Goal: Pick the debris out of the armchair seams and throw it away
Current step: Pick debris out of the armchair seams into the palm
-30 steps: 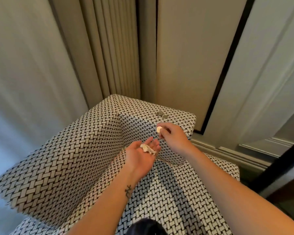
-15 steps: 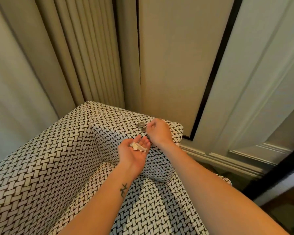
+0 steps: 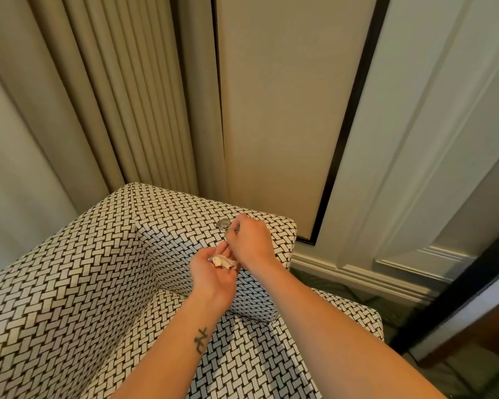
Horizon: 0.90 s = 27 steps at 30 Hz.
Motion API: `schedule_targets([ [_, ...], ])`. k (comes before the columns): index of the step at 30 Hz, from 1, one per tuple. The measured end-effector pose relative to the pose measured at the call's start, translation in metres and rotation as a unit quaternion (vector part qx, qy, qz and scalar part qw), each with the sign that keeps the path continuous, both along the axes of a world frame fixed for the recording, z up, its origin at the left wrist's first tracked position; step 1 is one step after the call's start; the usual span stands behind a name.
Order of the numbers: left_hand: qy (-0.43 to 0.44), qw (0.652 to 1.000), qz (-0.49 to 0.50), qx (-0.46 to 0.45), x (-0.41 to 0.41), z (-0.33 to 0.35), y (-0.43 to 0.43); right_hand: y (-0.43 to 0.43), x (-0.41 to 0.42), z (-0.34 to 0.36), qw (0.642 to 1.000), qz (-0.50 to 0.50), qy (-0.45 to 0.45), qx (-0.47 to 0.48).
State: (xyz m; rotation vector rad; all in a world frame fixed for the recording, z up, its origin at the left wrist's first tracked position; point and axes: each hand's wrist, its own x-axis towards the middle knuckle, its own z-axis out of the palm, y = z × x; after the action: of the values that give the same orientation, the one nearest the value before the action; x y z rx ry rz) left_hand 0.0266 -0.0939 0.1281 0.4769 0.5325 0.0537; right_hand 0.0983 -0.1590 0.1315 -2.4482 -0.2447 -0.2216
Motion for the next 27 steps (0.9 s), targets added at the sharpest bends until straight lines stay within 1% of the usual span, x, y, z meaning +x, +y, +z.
schedule_targets([
  [6,0.001,1.0,-0.009,0.001,-0.002,0.005,0.0,0.001,-0.002,0.003,0.999,-0.027,-0.017,-0.031],
  [12,0.016,1.0,-0.003,0.005,-0.002,0.008,-0.002,0.004,0.004,0.004,0.997,-0.074,0.018,-0.002],
  [16,0.012,1.0,-0.006,0.008,-0.004,0.007,-0.003,0.003,0.007,0.002,0.996,-0.084,0.02,0.008],
  [19,0.011,1.0,-0.01,0.004,-0.007,0.008,-0.004,-0.005,0.001,0.001,0.997,-0.052,0.029,0.044],
  [23,0.001,0.999,-0.041,0.005,-0.022,0.017,-0.017,-0.028,-0.031,0.008,0.983,0.056,0.082,0.156],
  [25,-0.004,0.998,-0.059,0.0,-0.035,0.024,-0.025,-0.041,-0.058,0.015,0.98,0.085,0.086,0.161],
  [27,-0.002,0.997,-0.081,0.0,-0.048,0.027,-0.033,-0.054,-0.083,0.018,0.986,0.084,0.061,0.13],
])
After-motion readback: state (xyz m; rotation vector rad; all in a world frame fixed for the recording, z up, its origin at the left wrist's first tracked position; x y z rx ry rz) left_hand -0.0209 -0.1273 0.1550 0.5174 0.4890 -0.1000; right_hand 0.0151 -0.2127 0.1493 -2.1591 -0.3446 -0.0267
